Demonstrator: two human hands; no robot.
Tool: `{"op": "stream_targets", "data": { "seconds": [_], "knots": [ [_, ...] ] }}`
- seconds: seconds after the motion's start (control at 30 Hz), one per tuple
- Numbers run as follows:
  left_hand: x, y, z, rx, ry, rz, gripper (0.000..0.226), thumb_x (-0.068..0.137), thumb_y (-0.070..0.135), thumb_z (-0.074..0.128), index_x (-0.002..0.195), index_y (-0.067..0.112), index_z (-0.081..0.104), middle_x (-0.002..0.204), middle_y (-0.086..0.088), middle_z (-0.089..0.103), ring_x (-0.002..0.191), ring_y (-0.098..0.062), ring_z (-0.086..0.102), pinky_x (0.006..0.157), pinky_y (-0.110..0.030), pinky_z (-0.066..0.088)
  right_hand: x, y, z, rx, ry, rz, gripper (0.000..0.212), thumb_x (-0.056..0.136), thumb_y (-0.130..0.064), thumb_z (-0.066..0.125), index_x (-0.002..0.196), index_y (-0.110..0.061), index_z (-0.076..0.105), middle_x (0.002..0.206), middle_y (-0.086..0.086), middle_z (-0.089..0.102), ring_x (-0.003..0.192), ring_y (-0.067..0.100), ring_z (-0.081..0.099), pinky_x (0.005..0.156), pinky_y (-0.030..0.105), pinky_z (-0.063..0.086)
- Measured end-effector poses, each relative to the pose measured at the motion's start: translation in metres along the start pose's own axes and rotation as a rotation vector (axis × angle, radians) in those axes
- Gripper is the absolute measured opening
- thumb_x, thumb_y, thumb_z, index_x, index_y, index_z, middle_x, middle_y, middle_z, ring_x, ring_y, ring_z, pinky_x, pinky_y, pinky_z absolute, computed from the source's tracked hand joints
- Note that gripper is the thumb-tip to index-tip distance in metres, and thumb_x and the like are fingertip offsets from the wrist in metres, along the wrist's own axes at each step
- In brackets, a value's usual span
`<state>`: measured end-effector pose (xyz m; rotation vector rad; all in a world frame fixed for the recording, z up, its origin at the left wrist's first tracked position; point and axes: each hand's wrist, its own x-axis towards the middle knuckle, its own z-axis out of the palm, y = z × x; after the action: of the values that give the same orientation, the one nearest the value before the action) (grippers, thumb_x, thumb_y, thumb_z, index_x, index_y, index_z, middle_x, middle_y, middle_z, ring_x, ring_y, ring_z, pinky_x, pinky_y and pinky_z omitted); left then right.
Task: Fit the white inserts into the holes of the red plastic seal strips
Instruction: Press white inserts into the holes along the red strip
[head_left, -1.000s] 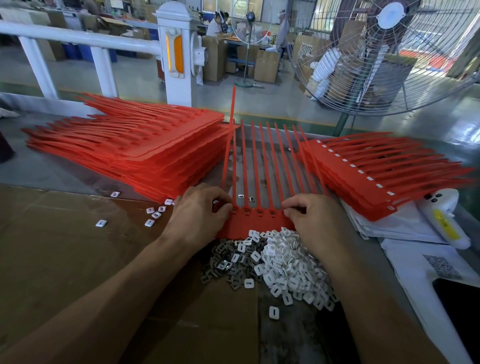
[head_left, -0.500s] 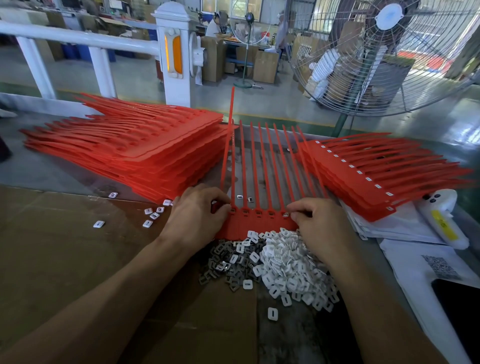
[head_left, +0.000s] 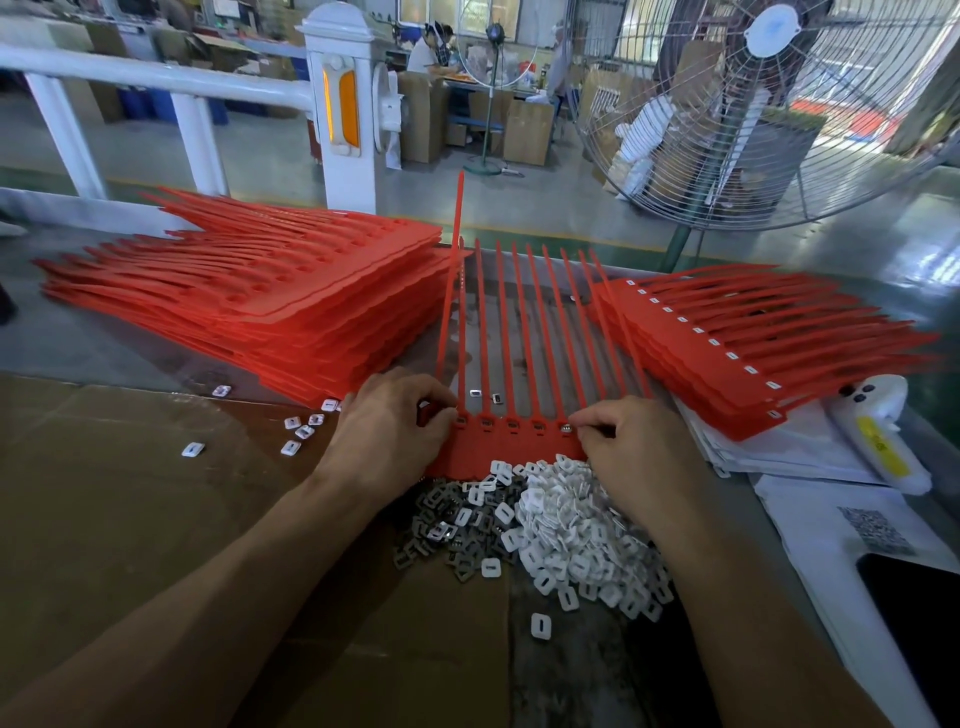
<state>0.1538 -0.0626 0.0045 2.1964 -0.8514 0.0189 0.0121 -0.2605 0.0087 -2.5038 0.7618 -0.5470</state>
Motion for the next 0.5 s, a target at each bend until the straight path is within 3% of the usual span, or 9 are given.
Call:
{"op": "stream_targets", "data": {
  "seconds": [0.13, 0.27, 0.5],
  "knots": [
    [0.0003, 0.0, -0.0002, -0.002, 0.009, 0.0, 0.009, 0.093, 0.034, 0.068, 0.101, 0.035, 0.073, 0.109, 0.012, 0.062, 0.109, -0.013, 0.054, 0.103, -0.048, 0.044, -0.0007, -0.0007, -0.0018, -0.001, 0.0, 0.033, 0.022, 0.1, -0.016, 0.062, 0.111, -0.025, 0.079, 0.101, -0.007, 0.077, 0.053, 0.0, 0.058, 0.055, 0.015, 0.041],
    [0.0004, -0.0005, -0.0001, -0.003, 0.008, 0.0, 0.01, 0.093, 0.034, 0.068, 0.102, 0.035, 0.073, 0.108, 0.013, 0.061, 0.11, -0.013, 0.054, 0.103, -0.048, 0.044, -0.0034, -0.0051, -0.0029, 0.012, 0.019, 0.012, 0.021, 0.099, -0.018, 0.063, 0.112, -0.024, 0.08, 0.107, -0.009, 0.076, 0.075, 0.005, 0.068, 0.075, 0.029, 0.058],
    [0.0009, -0.0003, -0.0004, 0.003, 0.004, -0.007, 0.012, 0.094, 0.035, 0.067, 0.104, 0.034, 0.073, 0.11, 0.012, 0.061, 0.113, -0.014, 0.054, 0.105, -0.048, 0.043, -0.0037, -0.0094, -0.0016, 0.014, 0.013, 0.046, 0.013, 0.098, -0.021, 0.067, 0.103, -0.023, 0.079, 0.091, -0.011, 0.073, 0.073, 0.008, 0.066, 0.072, 0.033, 0.057]
  ]
}}
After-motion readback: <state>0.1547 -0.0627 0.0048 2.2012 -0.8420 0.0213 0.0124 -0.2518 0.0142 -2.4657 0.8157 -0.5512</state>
